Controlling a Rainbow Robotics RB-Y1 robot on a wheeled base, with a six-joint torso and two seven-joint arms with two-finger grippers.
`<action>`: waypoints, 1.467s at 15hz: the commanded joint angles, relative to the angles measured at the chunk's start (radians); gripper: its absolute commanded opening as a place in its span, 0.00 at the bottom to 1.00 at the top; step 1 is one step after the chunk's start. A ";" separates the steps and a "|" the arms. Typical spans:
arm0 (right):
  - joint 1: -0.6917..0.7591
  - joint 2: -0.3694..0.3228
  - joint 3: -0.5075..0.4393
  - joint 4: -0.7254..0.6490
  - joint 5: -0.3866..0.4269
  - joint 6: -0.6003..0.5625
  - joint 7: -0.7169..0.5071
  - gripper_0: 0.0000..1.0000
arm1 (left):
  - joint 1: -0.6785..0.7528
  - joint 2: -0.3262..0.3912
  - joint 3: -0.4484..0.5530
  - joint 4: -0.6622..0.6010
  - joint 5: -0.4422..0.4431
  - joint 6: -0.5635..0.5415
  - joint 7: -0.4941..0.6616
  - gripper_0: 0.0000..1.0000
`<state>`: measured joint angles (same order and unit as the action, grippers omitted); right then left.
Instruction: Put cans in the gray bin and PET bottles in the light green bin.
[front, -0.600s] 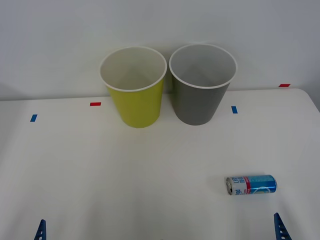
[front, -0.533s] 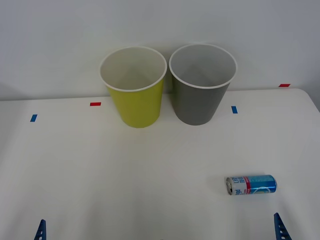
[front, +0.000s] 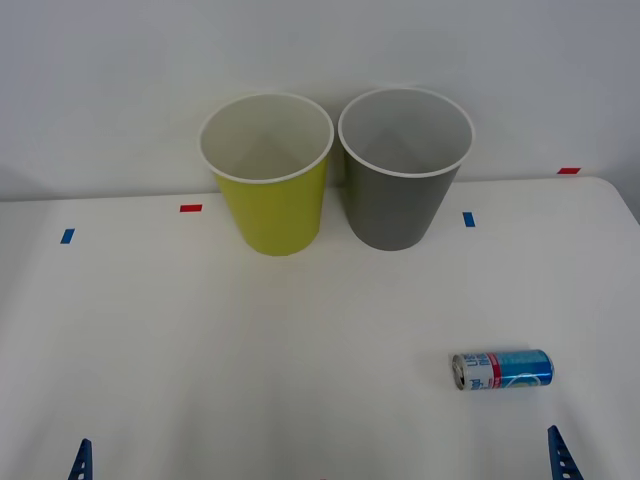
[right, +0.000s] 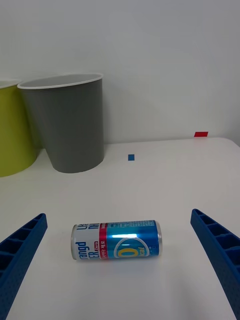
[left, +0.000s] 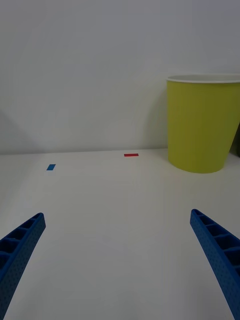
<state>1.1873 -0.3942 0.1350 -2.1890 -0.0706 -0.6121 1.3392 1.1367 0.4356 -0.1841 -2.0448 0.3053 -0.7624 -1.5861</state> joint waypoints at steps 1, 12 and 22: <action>0.000 0.000 0.000 0.000 0.000 0.000 0.000 1.00 | 0.000 0.000 0.000 0.000 0.000 0.000 0.000 1.00; 0.000 0.000 0.000 0.000 0.000 0.000 0.000 1.00 | 0.000 0.000 0.000 0.000 0.000 0.000 0.000 1.00; 0.000 0.000 0.000 0.000 0.000 0.000 0.000 1.00 | 0.000 0.000 0.000 0.000 0.000 0.000 0.000 1.00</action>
<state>1.1873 -0.3942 0.1350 -2.1890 -0.0706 -0.6121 1.3392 1.1367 0.4356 -0.1841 -2.0448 0.3053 -0.7624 -1.5861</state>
